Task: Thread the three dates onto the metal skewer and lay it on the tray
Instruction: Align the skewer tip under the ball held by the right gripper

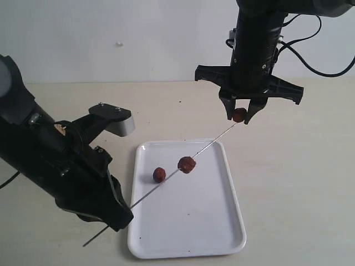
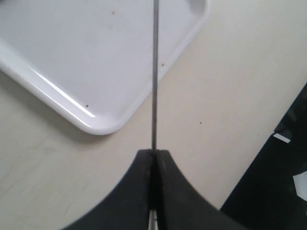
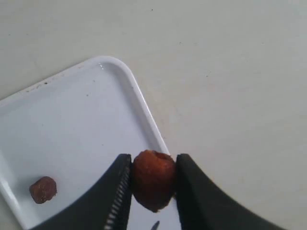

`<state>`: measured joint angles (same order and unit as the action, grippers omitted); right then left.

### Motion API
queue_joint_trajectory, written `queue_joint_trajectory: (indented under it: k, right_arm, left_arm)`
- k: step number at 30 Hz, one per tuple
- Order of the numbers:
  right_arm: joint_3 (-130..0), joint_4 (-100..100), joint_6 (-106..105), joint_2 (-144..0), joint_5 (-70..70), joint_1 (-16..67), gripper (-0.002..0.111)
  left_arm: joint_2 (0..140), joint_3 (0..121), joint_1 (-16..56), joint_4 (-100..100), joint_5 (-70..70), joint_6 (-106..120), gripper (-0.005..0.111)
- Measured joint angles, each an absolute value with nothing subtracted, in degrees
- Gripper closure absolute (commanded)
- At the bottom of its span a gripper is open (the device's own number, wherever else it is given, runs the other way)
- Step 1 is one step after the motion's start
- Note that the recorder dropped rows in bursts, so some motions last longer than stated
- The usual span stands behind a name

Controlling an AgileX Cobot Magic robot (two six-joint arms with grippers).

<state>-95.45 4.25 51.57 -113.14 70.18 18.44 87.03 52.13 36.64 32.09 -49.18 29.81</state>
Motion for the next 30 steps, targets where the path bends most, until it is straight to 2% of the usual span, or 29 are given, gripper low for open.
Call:
queue_joint_trajectory:
  k: [30]
  right_arm:
    - [-95.4, 4.6, 50.9, -113.1, 70.2, 18.4, 0.077]
  left_arm:
    - [89.2, 55.3, 36.6, 31.8, -48.1, 29.8, 0.107]
